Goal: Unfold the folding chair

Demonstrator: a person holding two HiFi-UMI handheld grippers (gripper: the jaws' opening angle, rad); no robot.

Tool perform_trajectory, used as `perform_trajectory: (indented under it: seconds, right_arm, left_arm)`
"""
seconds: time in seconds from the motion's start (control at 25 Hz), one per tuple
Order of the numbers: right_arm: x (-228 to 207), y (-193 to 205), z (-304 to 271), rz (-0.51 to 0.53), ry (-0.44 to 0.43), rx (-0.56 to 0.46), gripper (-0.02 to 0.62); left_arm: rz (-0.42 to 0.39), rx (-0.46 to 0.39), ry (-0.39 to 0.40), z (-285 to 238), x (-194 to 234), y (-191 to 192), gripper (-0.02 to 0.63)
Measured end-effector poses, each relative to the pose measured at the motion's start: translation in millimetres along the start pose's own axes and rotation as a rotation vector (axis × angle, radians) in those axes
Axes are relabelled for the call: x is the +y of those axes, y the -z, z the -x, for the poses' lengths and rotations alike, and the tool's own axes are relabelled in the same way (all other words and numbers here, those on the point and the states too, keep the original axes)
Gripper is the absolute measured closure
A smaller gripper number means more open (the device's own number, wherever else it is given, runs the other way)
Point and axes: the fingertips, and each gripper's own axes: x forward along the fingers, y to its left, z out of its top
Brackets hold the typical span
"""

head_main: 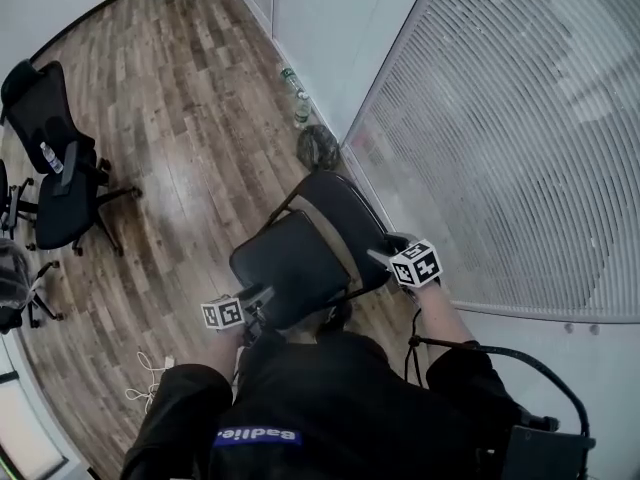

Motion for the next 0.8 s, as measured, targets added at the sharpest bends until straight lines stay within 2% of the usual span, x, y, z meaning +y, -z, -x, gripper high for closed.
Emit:
perform_trajectory:
  seconds: [0.12,0.24,0.52,0.68,0.8]
  right_arm:
    - [13,-4,0,0.003,-0.015,-0.009,0.365]
    - [30,-12,2,0.015,-0.032,-0.01,0.38]
    - [69,-7,2,0.038,-0.088,-0.026,0.451]
    - [93,-10,3,0.053,-0.123,-0.049,0.483]
    - [104,-18,7,0.063,-0.151,-0.091,0.5]
  left_arm:
    - [-0.067,0.008,0.02,1,-18,-12,0.331]
    - [-0.092,0.016,0.056,4,-45,-23,0.331]
    - [-0.202,0.007,0.108,4,-95,-33,0.335]
    - [-0.257,-0.005,0.157,4,-130,-36,0.364]
    - [-0.305,-0.023,0.189,-1,-158,-41,0.41]
